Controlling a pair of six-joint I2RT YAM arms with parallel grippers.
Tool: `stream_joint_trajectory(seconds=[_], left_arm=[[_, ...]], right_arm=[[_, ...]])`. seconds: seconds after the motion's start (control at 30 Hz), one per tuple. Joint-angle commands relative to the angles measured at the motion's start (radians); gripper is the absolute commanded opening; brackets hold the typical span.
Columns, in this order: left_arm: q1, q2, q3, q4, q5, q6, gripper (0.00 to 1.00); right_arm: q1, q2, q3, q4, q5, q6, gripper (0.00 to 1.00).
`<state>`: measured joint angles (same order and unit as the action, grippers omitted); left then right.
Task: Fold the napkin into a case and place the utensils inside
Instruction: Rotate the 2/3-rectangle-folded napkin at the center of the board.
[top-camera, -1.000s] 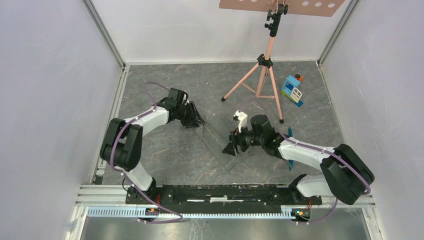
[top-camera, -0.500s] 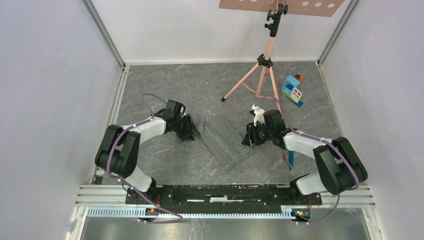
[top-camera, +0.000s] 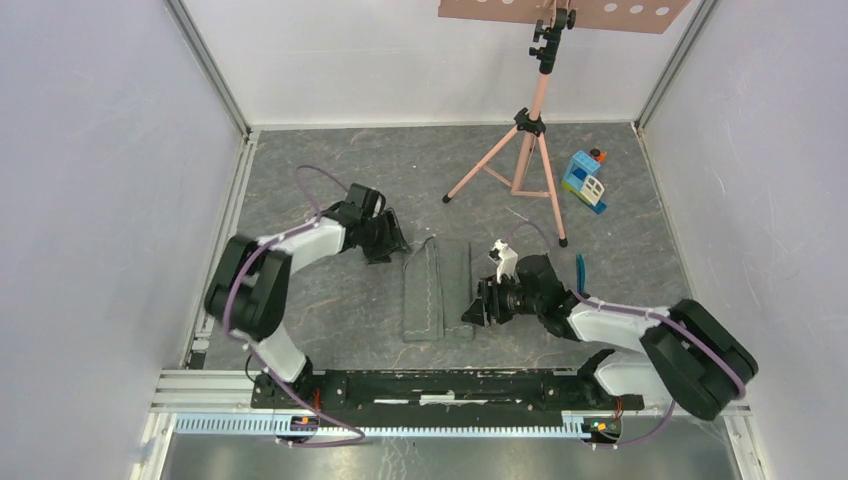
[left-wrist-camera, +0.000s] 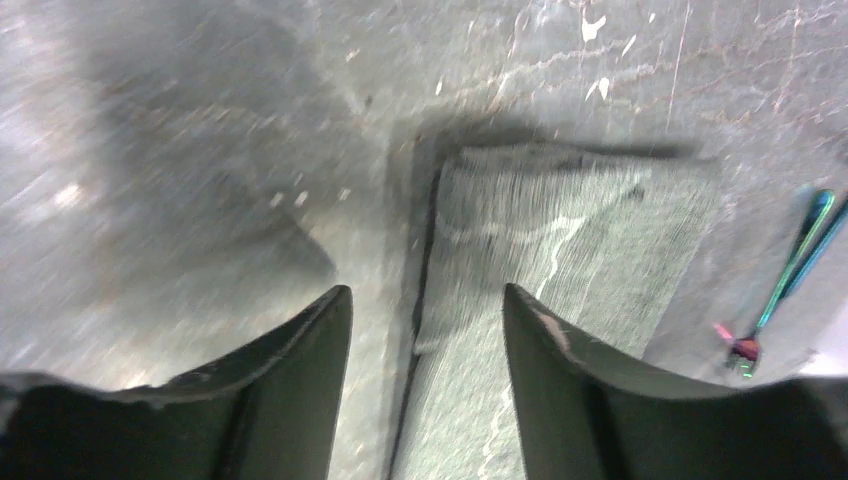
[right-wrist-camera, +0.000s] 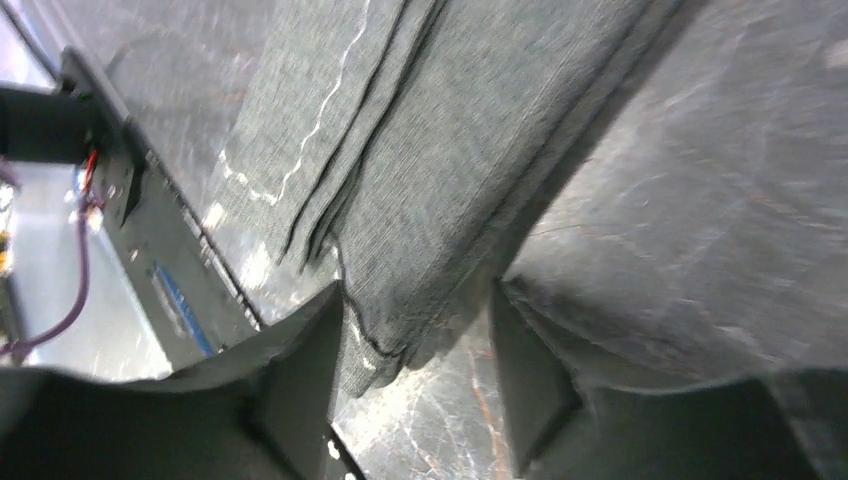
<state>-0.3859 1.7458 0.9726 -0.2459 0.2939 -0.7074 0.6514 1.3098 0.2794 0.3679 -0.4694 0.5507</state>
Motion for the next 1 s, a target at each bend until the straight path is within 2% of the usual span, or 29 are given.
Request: stream_joint_trajectory(seconds=[0.0, 0.07, 0.17, 0.3, 0.4, 0.47, 0.67, 0.83, 0.97], left_arm=[[-0.028, -0.248, -0.051, -0.156, -0.291, 0.084, 0.69], [-0.058, -0.356, -0.085, -0.216, -0.327, 0.092, 0.71], [-0.213, -0.465, -0.110, -0.311, -0.359, 0.037, 0.71], [-0.503, -0.500, -0.099, -0.345, -0.413, -0.141, 0.79], [-0.683, -0.407, 0.002, -0.394, -0.499, -0.219, 0.78], [-0.763, -0.305, 0.090, -0.422, -0.536, -0.238, 0.75], [-0.883, -0.010, 0.355, -0.575, -0.629, -0.245, 0.60], [-0.903, 0.104, 0.437, -0.605, -0.624, -0.240, 0.63], [-0.910, 0.165, 0.486, -0.614, -0.621, -0.227, 0.62]], right_arm=[[-0.016, -0.105, 0.077, -0.211, 0.209, -0.061, 0.71], [-0.045, -0.148, 0.125, -0.337, 0.279, -0.129, 0.84], [-0.151, -0.206, 0.146, -0.437, 0.305, -0.169, 0.98], [-0.279, -0.249, 0.165, -0.504, 0.320, -0.203, 0.98], [-0.360, -0.252, 0.173, -0.534, 0.318, -0.208, 0.98], [-0.405, -0.247, 0.165, -0.537, 0.295, -0.206, 0.98], [-0.459, -0.255, 0.139, -0.528, 0.208, -0.232, 0.98], [-0.462, -0.304, 0.112, -0.515, 0.191, -0.231, 0.98], [-0.461, -0.315, 0.103, -0.517, 0.173, -0.233, 0.98]])
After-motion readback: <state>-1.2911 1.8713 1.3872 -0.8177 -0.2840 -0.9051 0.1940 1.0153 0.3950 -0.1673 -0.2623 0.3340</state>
